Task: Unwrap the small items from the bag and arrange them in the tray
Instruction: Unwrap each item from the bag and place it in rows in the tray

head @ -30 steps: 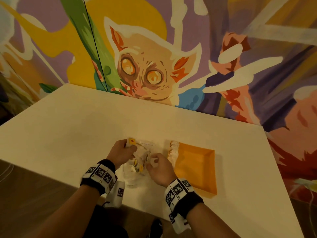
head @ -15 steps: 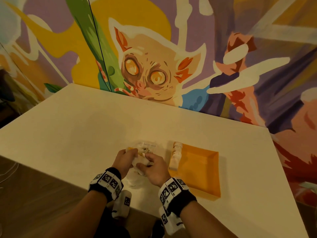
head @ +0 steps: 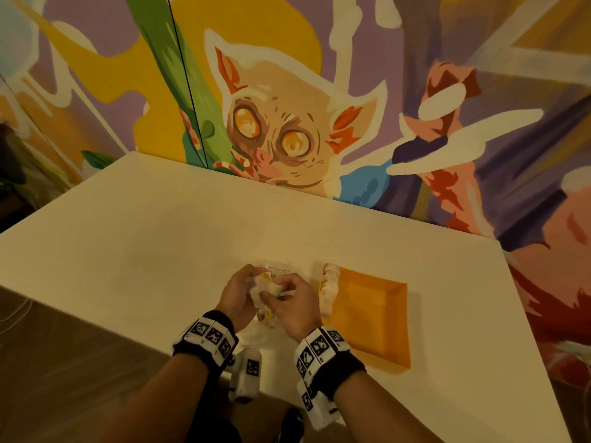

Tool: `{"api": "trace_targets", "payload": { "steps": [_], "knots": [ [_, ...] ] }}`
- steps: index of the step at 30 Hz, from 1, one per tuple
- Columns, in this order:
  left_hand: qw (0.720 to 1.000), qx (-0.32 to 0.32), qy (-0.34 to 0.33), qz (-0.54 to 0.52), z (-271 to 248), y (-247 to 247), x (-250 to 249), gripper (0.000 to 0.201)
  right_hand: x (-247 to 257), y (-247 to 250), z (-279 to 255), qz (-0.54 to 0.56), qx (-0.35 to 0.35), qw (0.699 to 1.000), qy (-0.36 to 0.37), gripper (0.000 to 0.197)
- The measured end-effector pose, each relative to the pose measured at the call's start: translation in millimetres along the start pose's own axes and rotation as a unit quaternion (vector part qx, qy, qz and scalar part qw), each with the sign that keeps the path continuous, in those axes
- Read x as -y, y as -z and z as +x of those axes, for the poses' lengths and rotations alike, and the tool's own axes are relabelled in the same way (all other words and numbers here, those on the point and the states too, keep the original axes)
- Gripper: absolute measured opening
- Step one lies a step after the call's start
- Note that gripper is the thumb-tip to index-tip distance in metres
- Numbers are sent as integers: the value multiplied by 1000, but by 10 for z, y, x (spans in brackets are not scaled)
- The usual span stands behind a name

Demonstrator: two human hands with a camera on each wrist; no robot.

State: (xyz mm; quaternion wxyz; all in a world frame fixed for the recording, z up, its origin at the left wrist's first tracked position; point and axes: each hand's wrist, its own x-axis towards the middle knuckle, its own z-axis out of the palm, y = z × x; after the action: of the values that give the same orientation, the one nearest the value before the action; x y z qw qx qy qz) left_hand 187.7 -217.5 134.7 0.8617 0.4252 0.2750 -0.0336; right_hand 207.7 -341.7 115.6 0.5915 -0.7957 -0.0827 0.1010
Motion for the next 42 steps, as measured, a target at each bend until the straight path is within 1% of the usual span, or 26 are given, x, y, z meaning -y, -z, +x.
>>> {"api": "trace_targets", "payload": {
  "steps": [1,3,4,5,7,9,12,14,16,18,20,22,24,26,29,31,32,34,36,39,42],
  "knots": [
    [1000,7,12,-15,16,9,11,26,15,-6,3,-7,-5,1000,9,26],
    [998,6,33,-43,43,16,28,54,42,-27,2,-20,-14,1000,19,24],
    [998,0,39,-55,62,16,40,64,53,-37,-4,-17,-14,1000,21,23],
    [998,-17,38,-56,75,14,51,66,60,-46,-6,-13,-16,1000,22,22],
    [997,-59,28,-45,96,11,63,54,67,-46,-6,-13,-26,999,29,20],
    [996,-77,18,-30,121,27,70,43,65,-45,-7,-12,-38,999,32,16],
    [997,-70,16,-5,114,52,67,48,71,-58,-13,-10,-56,998,34,9],
    [998,-50,20,19,102,73,76,52,77,-67,-9,-11,-66,997,29,8],
    [1000,-24,12,10,99,95,86,52,84,-63,-9,-14,-75,997,28,7],
    [999,-31,-4,7,87,86,74,42,85,-60,4,-8,-81,996,23,7],
    [998,-62,-14,11,79,78,64,35,85,-70,15,-5,-94,995,15,8],
    [995,-103,-11,0,95,94,63,34,81,-81,37,15,-108,994,-8,9],
    [994,-112,-7,-14,98,103,49,39,82,-81,51,30,-120,992,-25,11],
    [996,-88,-9,-9,69,80,53,41,83,-68,63,40,-137,989,-33,13],
    [998,-28,-36,49,-19,-20,94,26,85,-52,89,50,-145,987,-49,16],
    [994,2,-58,91,-84,-86,122,22,93,-37,103,55,-146,986,-60,17],
    [992,1,-70,105,-101,-92,136,20,92,-27,116,60,-143,986,-67,18],
    [989,-19,-86,119,-84,-66,156,17,95,-7,141,76,-141,984,-79,18],
    [988,-45,-95,109,-69,-37,149,15,60,-9,172,100,-142,980,-93,19],
    [993,-67,-78,49,-48,21,108,13,29,4,162,148,-130,973,-121,20],
    [996,-62,-61,5,-40,92,27,26,28,95,121,221,-92,961,-135,23]
  ]
}}
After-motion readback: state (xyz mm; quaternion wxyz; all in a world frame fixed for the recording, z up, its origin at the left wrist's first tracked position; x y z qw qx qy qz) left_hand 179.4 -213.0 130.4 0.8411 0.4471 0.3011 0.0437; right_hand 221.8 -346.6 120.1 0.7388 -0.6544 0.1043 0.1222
